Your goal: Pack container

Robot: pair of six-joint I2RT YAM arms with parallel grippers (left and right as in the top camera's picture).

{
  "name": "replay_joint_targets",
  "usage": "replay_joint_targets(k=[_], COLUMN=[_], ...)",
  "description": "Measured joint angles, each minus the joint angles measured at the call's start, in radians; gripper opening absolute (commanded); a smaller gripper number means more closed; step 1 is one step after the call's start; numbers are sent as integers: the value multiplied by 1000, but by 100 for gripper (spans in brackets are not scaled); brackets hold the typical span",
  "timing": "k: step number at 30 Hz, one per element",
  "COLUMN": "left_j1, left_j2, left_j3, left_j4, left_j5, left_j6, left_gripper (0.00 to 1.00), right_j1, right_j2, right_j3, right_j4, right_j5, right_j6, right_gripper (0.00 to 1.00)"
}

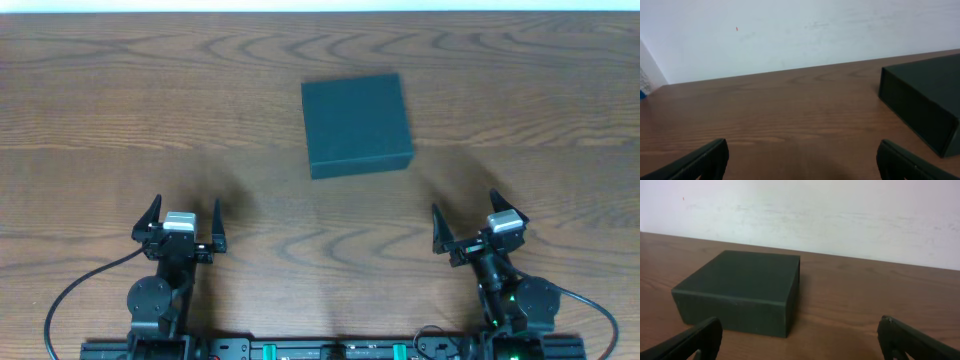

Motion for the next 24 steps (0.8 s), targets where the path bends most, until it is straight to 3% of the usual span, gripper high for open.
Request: replay_joint_targets(k=[24], left_j1=[0], left_j2=[0], left_j3=[1], left_j4=[-1], left_j5=[-3], left_j6=[-11], left_gripper=[95], right_j1=[0], right_j2=[0], right_j3=[0], right_j4=[0], right_j5=[0], right_j6=[0], right_gripper=[99])
